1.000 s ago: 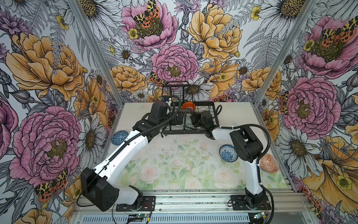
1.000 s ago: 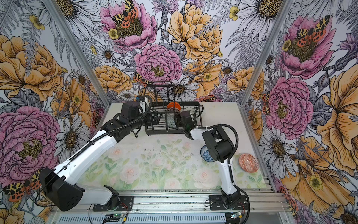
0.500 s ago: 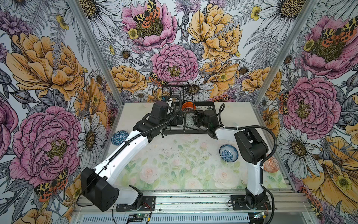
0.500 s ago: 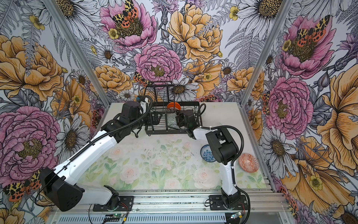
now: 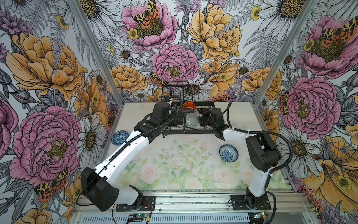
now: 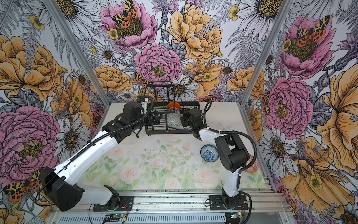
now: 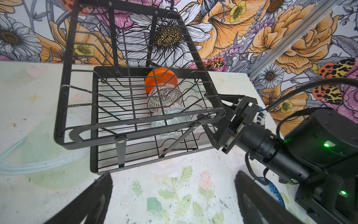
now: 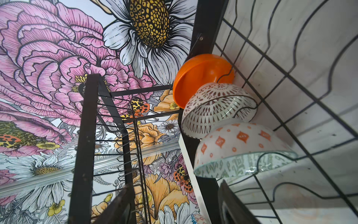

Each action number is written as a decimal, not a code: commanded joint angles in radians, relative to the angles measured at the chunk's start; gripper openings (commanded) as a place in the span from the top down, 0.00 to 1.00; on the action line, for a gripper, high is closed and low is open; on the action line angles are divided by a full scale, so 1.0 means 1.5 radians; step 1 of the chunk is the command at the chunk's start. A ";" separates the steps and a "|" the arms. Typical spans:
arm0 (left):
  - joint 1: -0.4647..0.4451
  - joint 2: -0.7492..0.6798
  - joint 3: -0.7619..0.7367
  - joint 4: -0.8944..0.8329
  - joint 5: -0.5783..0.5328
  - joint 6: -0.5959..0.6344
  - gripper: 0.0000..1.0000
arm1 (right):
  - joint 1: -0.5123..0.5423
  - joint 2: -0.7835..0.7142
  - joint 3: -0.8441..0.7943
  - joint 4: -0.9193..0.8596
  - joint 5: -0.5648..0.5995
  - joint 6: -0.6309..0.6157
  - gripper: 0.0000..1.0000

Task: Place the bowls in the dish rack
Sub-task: 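Open the right gripper and move it toward the blue-floral bowl while the left draws back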

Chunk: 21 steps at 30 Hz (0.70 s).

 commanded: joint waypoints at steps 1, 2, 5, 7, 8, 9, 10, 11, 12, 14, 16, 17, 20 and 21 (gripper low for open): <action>0.000 -0.021 -0.011 0.002 -0.037 -0.007 0.01 | -0.014 -0.051 -0.018 -0.031 -0.020 -0.055 0.23; -0.001 -0.023 -0.013 0.002 -0.038 -0.006 0.01 | -0.017 -0.061 -0.022 -0.042 -0.025 -0.071 0.21; -0.007 -0.025 -0.015 0.002 -0.044 -0.011 0.01 | -0.030 -0.098 -0.034 -0.092 -0.041 -0.135 0.12; -0.012 -0.019 -0.012 0.003 -0.051 -0.016 0.01 | -0.038 -0.124 -0.047 -0.132 -0.053 -0.183 0.08; -0.015 -0.016 -0.011 0.003 -0.052 -0.020 0.01 | -0.041 -0.137 -0.053 -0.151 -0.055 -0.205 0.06; -0.019 -0.011 -0.007 0.003 -0.052 -0.024 0.01 | -0.043 -0.153 -0.062 -0.175 -0.056 -0.240 0.04; -0.021 -0.005 -0.003 0.004 -0.052 -0.030 0.01 | -0.044 -0.171 -0.068 -0.205 -0.052 -0.273 0.02; -0.025 0.001 0.001 0.004 -0.052 -0.037 0.01 | -0.044 -0.190 -0.075 -0.235 -0.045 -0.301 0.01; -0.028 0.007 0.006 0.005 -0.052 -0.045 0.01 | -0.044 -0.205 -0.082 -0.256 -0.041 -0.327 0.01; -0.038 0.023 0.017 0.005 -0.052 -0.051 0.01 | -0.045 -0.241 -0.099 -0.297 -0.033 -0.377 0.01; -0.047 0.035 0.028 0.005 -0.075 -0.053 0.01 | -0.045 -0.277 -0.127 -0.312 -0.024 -0.415 0.01; -0.050 0.040 0.033 0.005 -0.078 -0.053 0.01 | -0.045 -0.298 -0.141 -0.319 -0.017 -0.430 0.01; -0.053 0.045 0.042 0.005 -0.087 -0.065 0.01 | -0.046 -0.348 -0.180 -0.344 0.000 -0.470 0.01; -0.053 0.045 0.043 0.005 -0.091 -0.065 0.01 | -0.046 -0.359 -0.189 -0.356 0.002 -0.481 0.01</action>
